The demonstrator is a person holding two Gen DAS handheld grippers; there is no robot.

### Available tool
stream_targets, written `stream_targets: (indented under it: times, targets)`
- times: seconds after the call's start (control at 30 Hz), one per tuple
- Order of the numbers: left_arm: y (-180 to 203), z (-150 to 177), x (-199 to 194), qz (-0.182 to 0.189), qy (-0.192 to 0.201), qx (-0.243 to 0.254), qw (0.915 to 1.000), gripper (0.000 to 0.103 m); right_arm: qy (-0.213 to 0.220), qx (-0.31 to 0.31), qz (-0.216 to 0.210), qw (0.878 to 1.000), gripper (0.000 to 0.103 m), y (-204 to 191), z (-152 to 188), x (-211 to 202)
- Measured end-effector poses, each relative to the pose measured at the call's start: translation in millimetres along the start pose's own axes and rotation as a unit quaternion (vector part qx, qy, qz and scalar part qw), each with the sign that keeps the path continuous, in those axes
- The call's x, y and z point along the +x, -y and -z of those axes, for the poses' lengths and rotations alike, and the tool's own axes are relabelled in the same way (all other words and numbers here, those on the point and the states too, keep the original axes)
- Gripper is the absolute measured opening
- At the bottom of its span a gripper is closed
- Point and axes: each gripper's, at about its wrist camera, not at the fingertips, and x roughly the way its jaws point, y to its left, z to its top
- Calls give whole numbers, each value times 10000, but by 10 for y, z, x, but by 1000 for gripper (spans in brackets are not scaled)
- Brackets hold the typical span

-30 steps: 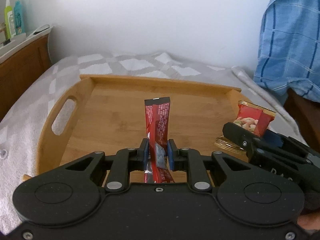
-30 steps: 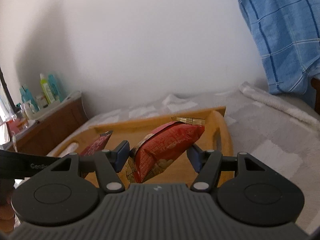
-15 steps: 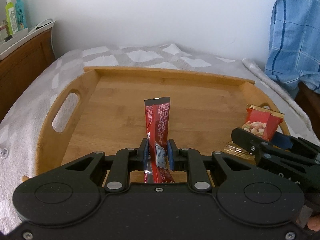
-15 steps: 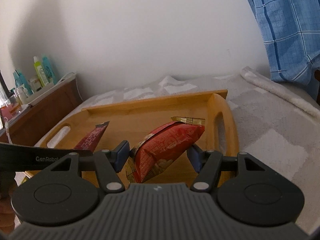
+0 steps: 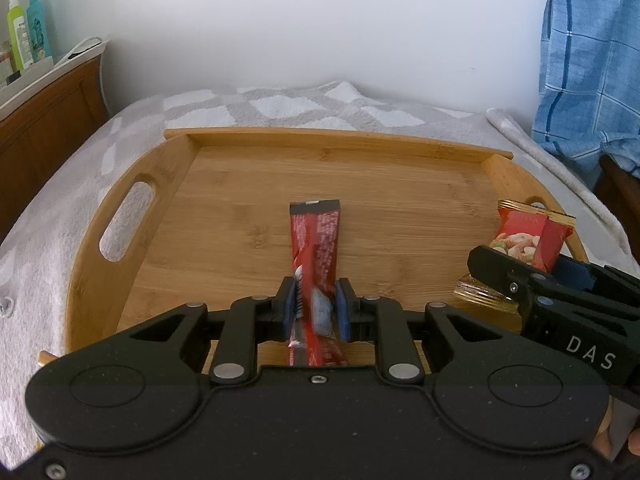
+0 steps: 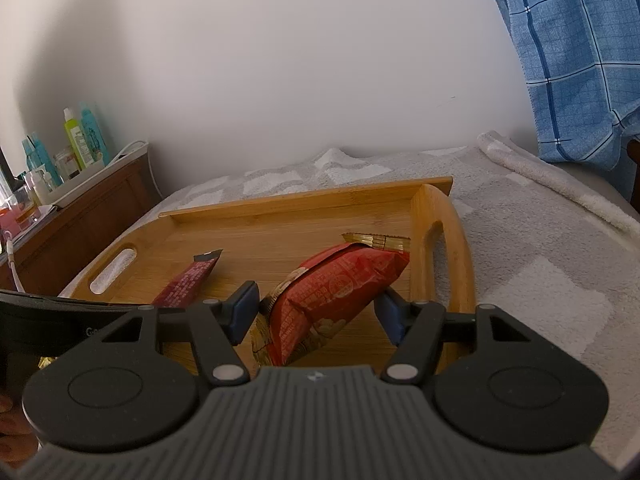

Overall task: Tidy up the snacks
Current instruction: 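Carry the red bar with the left tool onto the tray while the right tool sets the nut bag there, then move both open tools back to the snack pile beside the tray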

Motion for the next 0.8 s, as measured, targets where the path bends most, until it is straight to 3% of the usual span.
stream_targets:
  times: [0.07,0.17,0.47,0.57,0.67,0.8]
  targets:
    - [12,-2,-8,-30,7,55,10000,22,49,38,-29,10000,73,3,4,-9]
    - [27,-6,-56,-70,77,137,9999,41,110,100,-62,9999,83,5,1,-38]
    - [-22,68,-426,-38,439,422,9981,69,344,243,-58,9991,95,23,45,-370]
    - [-35,149,-571,48,518,509,9974,71,459,297,14,9985,100,51,106,-556]
    - [-31,255,-702,44,594,597,9964,83,571,434,23,9974,103,80,174,-739]
    - [-39,410,-838,34,635,724,9953,84,644,465,80,9968,103,72,238,-848]
